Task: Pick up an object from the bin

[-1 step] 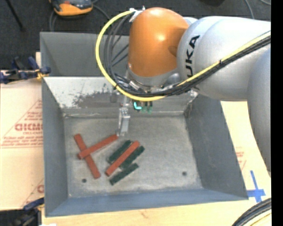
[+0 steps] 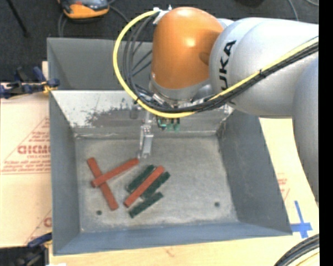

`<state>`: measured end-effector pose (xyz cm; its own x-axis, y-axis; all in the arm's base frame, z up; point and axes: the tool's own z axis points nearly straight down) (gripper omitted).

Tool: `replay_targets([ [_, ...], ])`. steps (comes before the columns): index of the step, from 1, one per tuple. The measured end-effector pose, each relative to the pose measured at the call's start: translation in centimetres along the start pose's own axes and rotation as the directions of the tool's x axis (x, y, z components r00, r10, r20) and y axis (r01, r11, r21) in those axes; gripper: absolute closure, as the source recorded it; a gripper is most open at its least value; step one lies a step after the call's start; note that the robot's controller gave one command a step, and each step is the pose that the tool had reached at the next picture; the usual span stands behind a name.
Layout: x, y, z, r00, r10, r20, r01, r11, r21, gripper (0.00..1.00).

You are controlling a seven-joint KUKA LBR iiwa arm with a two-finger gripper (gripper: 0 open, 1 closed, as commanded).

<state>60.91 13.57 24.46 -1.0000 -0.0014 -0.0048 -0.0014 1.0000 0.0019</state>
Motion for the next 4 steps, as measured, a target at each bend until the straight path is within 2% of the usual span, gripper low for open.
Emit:
replay_targets([
  [1, 1.9, -0.6, 4.6, 1.000, 0.003, 0.005, -0.003, 1.000, -0.001, 0.00],
  [2, 3.0, -0.9, 10.6, 1.000, -0.023, 0.003, 0.023, 1.000, 0.001, 0.00],
  [3, 1.9, -1.3, 13.5, 0.997, 0.072, -0.007, -0.072, 0.997, 0.001, 0.00],
  [4, 3.7, -0.2, 16.3, 1.000, 0.003, -0.002, -0.003, 1.000, 0.001, 1.00],
])
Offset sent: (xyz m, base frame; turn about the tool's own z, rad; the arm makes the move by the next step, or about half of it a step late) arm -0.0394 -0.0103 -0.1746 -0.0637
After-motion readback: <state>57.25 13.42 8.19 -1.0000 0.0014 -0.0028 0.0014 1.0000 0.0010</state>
